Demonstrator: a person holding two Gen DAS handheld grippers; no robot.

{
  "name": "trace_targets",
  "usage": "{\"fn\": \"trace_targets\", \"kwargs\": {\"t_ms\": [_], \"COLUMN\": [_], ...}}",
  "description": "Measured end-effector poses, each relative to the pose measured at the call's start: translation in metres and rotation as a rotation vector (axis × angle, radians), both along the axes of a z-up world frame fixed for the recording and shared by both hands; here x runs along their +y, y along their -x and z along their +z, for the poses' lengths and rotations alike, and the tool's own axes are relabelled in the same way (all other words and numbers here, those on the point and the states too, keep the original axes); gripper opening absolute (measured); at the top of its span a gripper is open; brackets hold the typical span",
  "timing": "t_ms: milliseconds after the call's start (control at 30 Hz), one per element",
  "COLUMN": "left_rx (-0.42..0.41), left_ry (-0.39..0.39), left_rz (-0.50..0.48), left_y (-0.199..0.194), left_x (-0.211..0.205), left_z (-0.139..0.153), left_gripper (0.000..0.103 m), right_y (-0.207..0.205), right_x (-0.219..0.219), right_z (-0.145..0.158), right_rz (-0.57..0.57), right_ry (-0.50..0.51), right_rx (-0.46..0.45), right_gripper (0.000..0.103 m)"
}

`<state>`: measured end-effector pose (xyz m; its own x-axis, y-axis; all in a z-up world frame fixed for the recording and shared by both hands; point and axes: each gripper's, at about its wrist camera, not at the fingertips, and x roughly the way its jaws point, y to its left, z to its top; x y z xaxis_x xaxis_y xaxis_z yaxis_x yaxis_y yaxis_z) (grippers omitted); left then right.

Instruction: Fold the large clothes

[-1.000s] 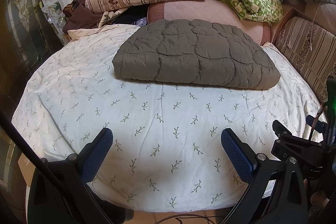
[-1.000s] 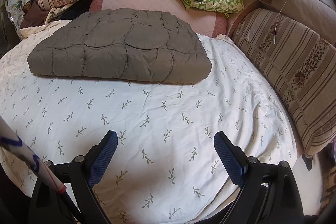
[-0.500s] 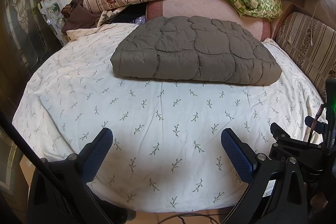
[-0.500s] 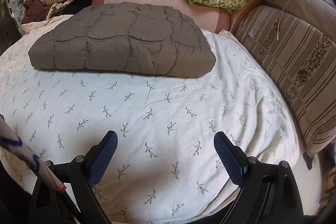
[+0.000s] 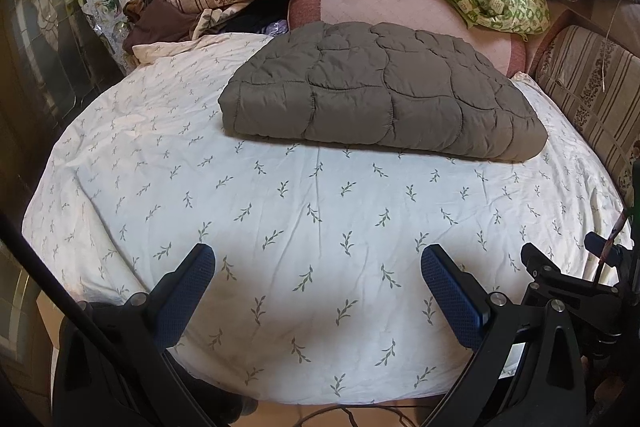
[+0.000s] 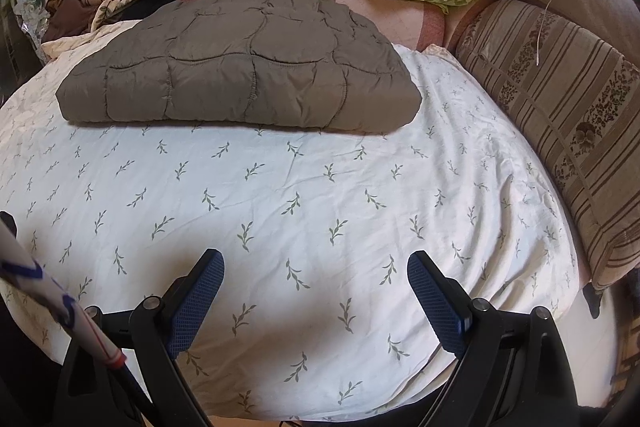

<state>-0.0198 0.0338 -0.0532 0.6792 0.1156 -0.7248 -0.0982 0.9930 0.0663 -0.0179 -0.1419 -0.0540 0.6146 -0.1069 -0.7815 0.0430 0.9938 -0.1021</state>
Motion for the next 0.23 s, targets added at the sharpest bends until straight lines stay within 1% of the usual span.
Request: {"fn": "trace_targets", "kwargs": {"t_ms": [233], "left_rx": [0.001], "left_ry": [0.002], "left_rz": [0.011], "left_y": [-0.0001], "left_x": [0.0036], "left_z": [-0.0017], "left_gripper": [0.103], "right_y": [-0.0005], "right_x": [0.0002], "right_z": [-0.0038], "right_rz": [-0.001], "right_ry": [-0.005], "right_rx": [0.017], "right_gripper": [0.095]}}
